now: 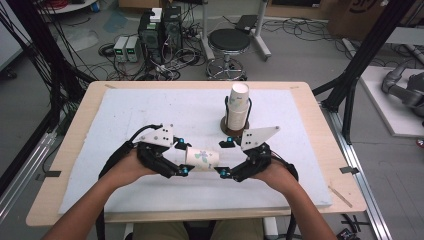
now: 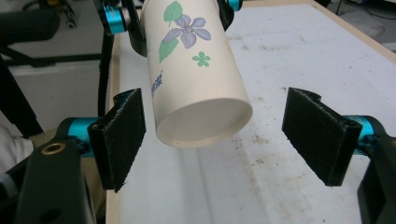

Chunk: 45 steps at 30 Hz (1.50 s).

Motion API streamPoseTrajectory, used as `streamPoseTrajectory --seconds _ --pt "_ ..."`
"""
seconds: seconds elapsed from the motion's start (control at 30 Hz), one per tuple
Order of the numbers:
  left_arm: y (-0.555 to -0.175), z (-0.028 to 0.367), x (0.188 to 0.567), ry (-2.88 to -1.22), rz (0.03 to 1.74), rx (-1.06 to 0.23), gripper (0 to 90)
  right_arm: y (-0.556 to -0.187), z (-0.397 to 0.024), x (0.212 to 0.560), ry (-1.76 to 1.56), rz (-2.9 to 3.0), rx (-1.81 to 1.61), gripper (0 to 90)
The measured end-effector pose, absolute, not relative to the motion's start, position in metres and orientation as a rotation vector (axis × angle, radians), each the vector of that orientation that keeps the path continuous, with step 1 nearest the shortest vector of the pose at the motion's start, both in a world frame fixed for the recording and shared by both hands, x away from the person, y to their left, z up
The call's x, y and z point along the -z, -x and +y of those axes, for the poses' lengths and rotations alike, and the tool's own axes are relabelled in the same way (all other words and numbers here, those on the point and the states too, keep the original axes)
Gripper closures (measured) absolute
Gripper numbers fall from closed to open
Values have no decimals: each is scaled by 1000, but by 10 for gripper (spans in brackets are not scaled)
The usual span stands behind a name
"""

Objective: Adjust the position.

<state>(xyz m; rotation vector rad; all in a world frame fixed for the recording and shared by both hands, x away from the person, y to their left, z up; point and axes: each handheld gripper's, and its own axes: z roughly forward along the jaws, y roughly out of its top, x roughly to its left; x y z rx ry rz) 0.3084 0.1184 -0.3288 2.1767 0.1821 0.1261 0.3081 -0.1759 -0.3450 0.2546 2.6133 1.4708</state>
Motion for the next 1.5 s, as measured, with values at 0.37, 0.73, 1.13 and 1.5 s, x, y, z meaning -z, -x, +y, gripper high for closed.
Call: streamPoseTrajectory --seconds 0.37,0.73,1.13,1.5 --pt "-311 109 312 -2302 133 -128 334 -311 -164 335 -198 2642 -1399 218" --pt "-314 103 305 -2414 110 -136 335 -311 -157 333 -173 2676 -1350 217" --pt "-315 90 299 -2526 85 -150 335 -312 -142 336 -131 2731 -1239 218" --pt "-318 83 297 -2598 85 -149 337 -314 -136 339 -119 2759 -1190 219"
